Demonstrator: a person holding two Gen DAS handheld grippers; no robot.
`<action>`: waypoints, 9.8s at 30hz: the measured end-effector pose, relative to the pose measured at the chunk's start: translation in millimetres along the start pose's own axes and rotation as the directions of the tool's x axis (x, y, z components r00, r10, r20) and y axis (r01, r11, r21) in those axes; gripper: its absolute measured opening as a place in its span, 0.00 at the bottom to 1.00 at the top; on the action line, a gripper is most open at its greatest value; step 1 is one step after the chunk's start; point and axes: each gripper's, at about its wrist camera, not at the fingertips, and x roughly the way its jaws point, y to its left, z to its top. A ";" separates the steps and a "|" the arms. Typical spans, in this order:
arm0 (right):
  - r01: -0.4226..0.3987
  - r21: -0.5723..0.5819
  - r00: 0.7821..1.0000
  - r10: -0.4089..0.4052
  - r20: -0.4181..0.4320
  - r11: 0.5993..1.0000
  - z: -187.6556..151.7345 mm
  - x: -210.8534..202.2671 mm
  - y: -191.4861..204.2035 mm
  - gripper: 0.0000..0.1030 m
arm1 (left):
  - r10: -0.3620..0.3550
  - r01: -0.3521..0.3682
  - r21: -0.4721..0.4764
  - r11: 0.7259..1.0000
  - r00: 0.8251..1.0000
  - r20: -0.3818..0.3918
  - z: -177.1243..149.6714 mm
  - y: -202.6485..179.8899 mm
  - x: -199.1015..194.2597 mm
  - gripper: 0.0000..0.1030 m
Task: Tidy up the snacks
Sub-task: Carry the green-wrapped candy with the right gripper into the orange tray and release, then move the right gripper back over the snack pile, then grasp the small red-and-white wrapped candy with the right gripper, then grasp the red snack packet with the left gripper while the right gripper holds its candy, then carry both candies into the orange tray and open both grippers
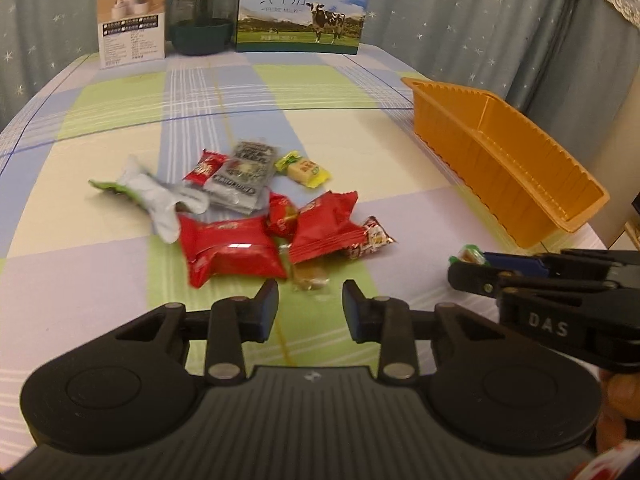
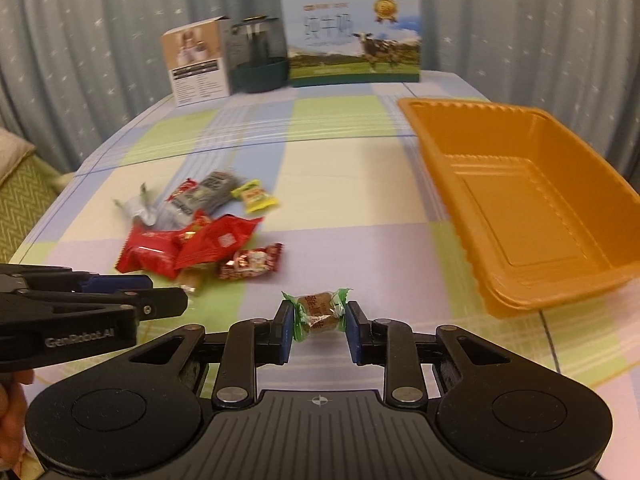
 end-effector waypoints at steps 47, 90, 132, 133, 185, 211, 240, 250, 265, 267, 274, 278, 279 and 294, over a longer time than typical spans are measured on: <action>0.157 0.213 0.962 -0.199 0.189 0.964 50.6 -115.1 -152.1 0.27 | -0.179 0.159 0.153 0.975 0.976 0.127 82.4 -183.9 -12.3 0.20; 0.102 0.308 0.971 -0.162 0.177 0.946 54.3 -84.7 -188.1 0.71 | -0.098 0.087 0.089 0.992 0.987 0.128 69.7 -157.5 -5.2 0.41; -0.019 0.125 0.987 -0.002 0.161 0.992 31.5 -142.1 -11.1 0.71 | 0.178 -0.159 -0.117 0.980 0.968 0.178 8.5 -22.5 -147.8 0.68; -0.022 0.124 0.987 0.002 0.160 0.992 30.8 -141.4 -9.5 0.71 | 0.183 -0.163 -0.121 0.979 0.967 0.178 8.4 -20.1 -148.0 0.69; -0.080 -0.241 0.997 0.079 -0.014 0.967 23.9 68.9 52.8 0.43 | 0.170 -0.160 -0.137 0.978 0.983 0.069 9.4 58.9 -14.4 0.72; -0.016 -0.106 1.000 0.018 0.018 0.994 24.8 48.8 23.8 0.32 | 0.204 -0.203 -0.024 0.979 0.974 0.094 18.9 25.5 25.0 0.52; -0.022 -0.087 0.999 0.024 0.026 0.996 24.8 40.2 24.0 0.32 | 0.201 -0.202 0.003 0.979 0.977 0.065 7.4 12.4 18.9 0.39; -0.007 -0.067 0.999 0.010 0.043 0.998 10.5 7.1 23.6 0.32 | 0.192 -0.188 -0.054 0.981 0.979 0.069 -7.4 1.9 -22.9 0.39; 0.006 0.009 0.993 -0.007 0.115 1.000 1.8 -71.9 10.7 0.32 | 0.145 -0.141 -0.043 0.989 0.983 0.113 -7.3 -41.8 -79.9 0.39; 0.013 0.016 0.992 -0.015 0.125 1.000 1.8 -81.6 7.1 0.32 | 0.137 -0.134 -0.039 0.990 0.983 0.120 -6.3 -48.4 -84.9 0.39; 0.036 0.048 0.987 -0.044 0.157 0.998 2.6 -110.4 -6.9 0.32 | 0.107 -0.107 -0.010 0.994 0.983 0.146 -0.4 -72.3 -99.4 0.39; 0.050 0.069 0.984 -0.061 0.168 0.996 3.0 -122.7 -17.4 0.32 | 0.089 -0.091 0.007 0.996 0.984 0.153 3.9 -84.1 -103.1 0.39; 0.054 0.073 0.983 -0.066 0.171 0.996 3.4 -125.4 -20.0 0.32 | 0.084 -0.087 0.012 0.996 0.984 0.154 5.1 -87.2 -103.6 0.39; 0.138 0.165 0.961 -0.173 0.215 0.976 27.2 -156.2 -88.8 0.32 | -0.033 0.018 0.089 0.996 0.986 0.166 41.7 -137.5 -84.5 0.39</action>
